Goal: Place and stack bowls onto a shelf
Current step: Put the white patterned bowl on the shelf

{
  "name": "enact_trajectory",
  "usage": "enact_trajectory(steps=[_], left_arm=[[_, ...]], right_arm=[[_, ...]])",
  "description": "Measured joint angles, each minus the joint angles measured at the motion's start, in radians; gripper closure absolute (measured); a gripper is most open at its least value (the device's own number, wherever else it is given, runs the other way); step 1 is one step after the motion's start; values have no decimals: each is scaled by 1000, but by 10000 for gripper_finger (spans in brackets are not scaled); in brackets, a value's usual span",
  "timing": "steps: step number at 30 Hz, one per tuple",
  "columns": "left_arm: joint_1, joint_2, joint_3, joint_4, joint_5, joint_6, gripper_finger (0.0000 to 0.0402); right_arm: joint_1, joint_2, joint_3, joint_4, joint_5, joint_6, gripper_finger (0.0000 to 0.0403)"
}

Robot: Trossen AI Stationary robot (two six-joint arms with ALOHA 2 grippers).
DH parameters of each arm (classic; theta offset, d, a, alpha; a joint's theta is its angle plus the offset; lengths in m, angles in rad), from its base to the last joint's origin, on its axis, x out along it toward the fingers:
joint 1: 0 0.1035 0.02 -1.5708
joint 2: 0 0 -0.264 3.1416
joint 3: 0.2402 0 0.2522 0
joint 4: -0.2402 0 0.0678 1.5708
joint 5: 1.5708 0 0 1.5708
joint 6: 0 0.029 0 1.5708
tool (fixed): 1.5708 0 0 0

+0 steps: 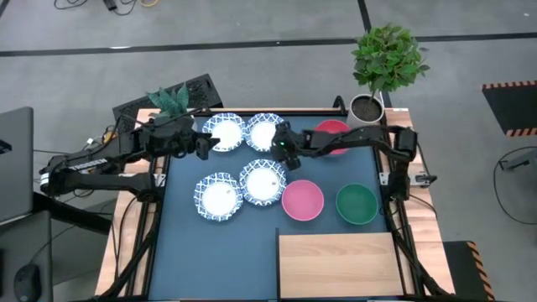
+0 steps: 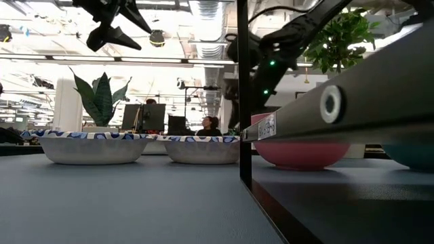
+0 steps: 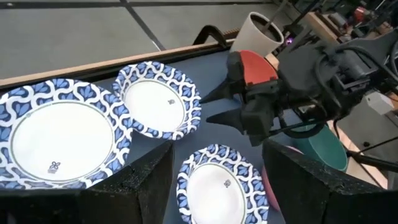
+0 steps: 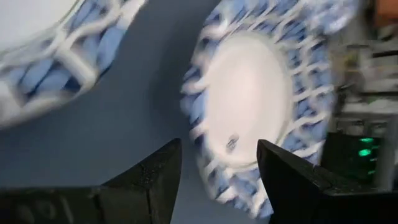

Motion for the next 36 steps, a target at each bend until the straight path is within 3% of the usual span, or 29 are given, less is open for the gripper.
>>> enact_trajectory(steps=[7,12,23,29,36], left_arm=[[0,0,0,-9,-5,-1,174],[0,0,0,-9,-28,-2,174],[0,0,0,-10,-54,-2,174],[0,0,0,-10,-55,-2,174],[0,0,0,-10,-56,-2,174]], right_arm=[[-5,88,102,-130,0,0,176],[-6,119,112,-160,30,9,208],[-22,116,113,-188,98,91,381],[-22,68,113,-221,107,146,378],[-5,-141,112,-307,108,188,381]])
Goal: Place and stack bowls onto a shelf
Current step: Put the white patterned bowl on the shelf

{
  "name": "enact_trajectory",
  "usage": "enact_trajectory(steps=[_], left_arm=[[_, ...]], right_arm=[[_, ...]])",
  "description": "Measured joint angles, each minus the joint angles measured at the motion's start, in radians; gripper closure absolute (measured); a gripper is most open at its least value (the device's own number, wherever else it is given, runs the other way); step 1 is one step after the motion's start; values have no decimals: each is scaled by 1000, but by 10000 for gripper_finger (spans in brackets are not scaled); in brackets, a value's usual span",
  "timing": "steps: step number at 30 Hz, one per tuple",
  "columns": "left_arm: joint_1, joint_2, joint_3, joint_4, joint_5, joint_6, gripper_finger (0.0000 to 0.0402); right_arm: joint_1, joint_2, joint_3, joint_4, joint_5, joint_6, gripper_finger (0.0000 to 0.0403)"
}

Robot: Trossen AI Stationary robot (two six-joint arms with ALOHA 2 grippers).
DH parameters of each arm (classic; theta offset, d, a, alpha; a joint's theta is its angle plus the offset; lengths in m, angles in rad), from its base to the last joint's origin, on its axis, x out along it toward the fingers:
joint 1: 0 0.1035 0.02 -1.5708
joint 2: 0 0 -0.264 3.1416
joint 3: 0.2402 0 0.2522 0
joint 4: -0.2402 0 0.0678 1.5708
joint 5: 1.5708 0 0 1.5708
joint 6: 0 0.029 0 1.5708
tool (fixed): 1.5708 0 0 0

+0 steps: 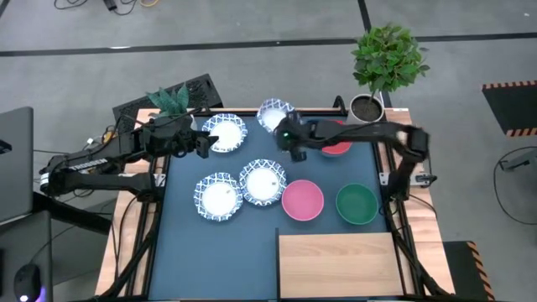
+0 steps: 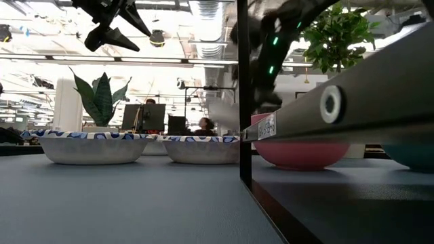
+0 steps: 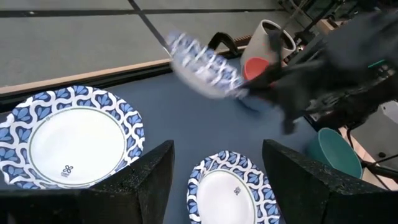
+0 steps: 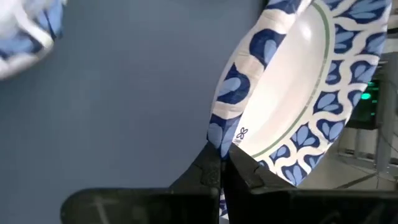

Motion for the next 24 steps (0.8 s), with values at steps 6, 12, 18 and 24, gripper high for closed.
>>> enact_trajectory(steps=[6,12,18,24], left_arm=[[0,0,0,3,-4,-1,174],[0,0,0,3,-4,-8,174],[0,0,0,1,15,15,174],[0,0,0,-9,67,62,174]], right_arm=[[90,-255,0,-169,-44,110,381],[293,-457,1,-387,-122,323,381],[587,-528,1,-480,-143,505,381],[870,-486,1,-472,-89,786,381]])
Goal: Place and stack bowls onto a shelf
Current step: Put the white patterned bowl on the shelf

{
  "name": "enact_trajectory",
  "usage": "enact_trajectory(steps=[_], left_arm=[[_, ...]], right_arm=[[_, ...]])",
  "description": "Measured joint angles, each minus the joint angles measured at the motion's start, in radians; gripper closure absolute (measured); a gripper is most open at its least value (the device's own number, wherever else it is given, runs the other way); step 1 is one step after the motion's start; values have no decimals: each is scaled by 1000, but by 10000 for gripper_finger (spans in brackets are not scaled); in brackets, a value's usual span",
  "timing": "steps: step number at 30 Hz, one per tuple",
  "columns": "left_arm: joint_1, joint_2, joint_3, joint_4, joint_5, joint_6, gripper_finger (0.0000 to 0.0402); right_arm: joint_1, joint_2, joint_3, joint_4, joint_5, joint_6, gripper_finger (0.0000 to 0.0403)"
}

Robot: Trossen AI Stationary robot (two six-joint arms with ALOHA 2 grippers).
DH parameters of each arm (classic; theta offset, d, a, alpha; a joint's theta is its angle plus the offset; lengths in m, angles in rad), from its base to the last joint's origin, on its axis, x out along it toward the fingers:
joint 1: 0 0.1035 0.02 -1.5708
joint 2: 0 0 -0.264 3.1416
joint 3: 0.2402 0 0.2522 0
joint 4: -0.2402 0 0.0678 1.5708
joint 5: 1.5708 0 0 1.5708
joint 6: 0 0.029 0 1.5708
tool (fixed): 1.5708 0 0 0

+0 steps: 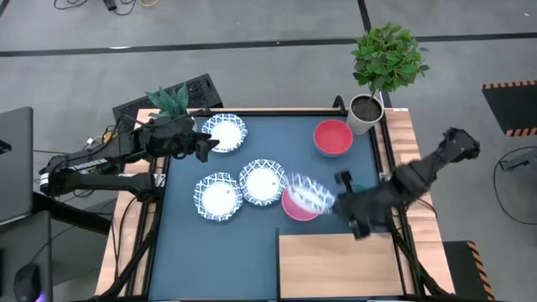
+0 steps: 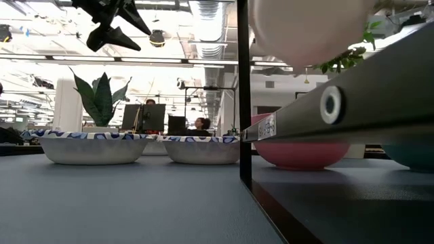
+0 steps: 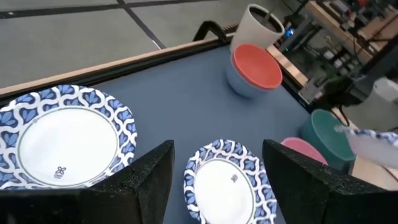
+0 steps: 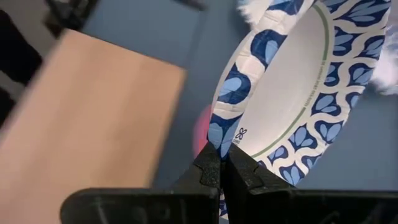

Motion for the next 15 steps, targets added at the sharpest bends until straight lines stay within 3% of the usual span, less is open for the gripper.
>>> enact_trajectory(steps=[8,15], left_arm=[[0,0,0,-29,21,-4,174],[0,0,0,-35,10,-48,174]], right_arm=[[252,138,0,19,59,327,381],[356,270,-1,58,90,418,381]])
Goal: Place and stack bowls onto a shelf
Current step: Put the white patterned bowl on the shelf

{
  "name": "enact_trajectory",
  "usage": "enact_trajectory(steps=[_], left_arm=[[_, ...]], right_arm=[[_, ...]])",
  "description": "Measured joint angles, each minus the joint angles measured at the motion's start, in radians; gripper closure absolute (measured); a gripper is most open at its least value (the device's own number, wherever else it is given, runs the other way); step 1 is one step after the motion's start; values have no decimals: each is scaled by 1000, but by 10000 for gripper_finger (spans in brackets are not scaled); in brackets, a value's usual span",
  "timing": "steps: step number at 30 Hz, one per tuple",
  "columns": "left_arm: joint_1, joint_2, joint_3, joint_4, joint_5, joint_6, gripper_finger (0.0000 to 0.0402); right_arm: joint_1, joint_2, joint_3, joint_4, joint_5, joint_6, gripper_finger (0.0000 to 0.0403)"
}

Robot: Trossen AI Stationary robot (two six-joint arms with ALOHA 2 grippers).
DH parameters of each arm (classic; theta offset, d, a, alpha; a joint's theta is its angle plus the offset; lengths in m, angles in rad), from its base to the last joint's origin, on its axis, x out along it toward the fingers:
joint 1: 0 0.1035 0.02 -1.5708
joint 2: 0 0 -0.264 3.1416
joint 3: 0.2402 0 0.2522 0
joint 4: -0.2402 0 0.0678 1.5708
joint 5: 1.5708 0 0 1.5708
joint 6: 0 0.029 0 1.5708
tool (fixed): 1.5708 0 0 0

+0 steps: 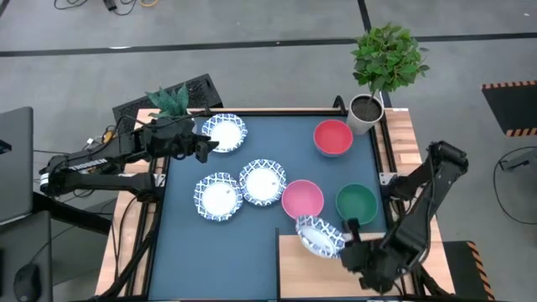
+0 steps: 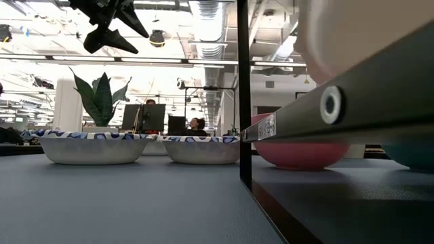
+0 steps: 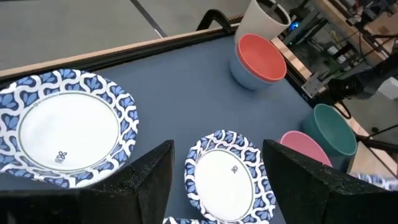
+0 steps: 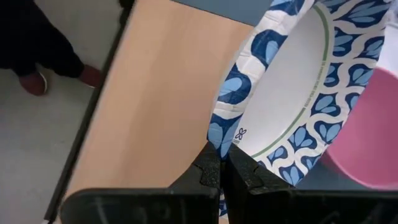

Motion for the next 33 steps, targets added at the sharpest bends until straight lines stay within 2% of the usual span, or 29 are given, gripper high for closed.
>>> enact_trajectory(steps=[5,8,13,17,24,33], left_arm=[[0,0,0,-9,-14,-3,174],[0,0,0,-18,-16,-13,174],[0,0,0,-44,-17,-15,174],[0,0,0,-54,-17,-24,174],[0,0,0,-82,-16,-48,174],[0,0,0,-91,-16,-57,174]], right_arm=[[26,90,4,50,5,-41,381],[27,153,47,39,5,-126,381],[19,249,157,-47,4,-330,380],[12,302,213,-121,1,-400,370],[19,325,240,-117,-23,-448,374],[31,323,240,-117,-42,-449,349]])
